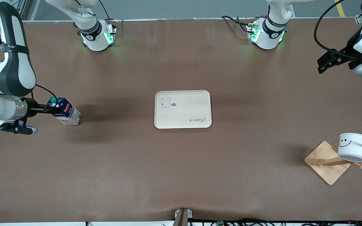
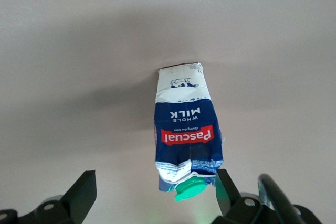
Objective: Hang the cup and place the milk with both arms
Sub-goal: 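Lower the milk carton onto the table with the right gripper, then open the right gripper and withdraw it from the carton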
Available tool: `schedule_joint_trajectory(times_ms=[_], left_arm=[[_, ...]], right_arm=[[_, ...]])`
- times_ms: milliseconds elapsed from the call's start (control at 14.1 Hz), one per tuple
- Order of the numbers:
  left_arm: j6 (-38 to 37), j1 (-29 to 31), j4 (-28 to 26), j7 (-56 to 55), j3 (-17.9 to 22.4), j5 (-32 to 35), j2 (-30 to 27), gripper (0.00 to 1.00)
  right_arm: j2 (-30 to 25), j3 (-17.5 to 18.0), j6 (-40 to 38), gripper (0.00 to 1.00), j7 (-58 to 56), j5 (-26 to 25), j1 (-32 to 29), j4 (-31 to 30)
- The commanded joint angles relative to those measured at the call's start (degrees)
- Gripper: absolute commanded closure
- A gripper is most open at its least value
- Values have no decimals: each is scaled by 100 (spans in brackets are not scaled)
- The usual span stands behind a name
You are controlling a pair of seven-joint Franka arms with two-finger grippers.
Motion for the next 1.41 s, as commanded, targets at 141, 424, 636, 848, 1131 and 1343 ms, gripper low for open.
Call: schedule_joint_trajectory(times_ms=[141,424,636,848,1131,1343], left_arm=[[85,-4,-171,108,21,-138,-117,0],[85,-4,-259,108,21,-138,-152,0],[93,-4,-259,108,21,-147,-152,0],[216,-4,-311,108,21,-147,-152,0],[313,-13,-417,108,12,-147,-196,0],[313,-4,-461,117,12,-147,-257,0]], right_arm=[[9,-11,-192,0,-24,77,62,131],[-9,-2,-384,0,-6,77,184,497],[26,7,-1112,0,-33,86,246,1525],[27,-2,-1851,0,11,77,413,2256],[-744,-37,-1827,0,-120,648,229,1979],[-1483,-11,-1634,0,-41,640,352,1451]])
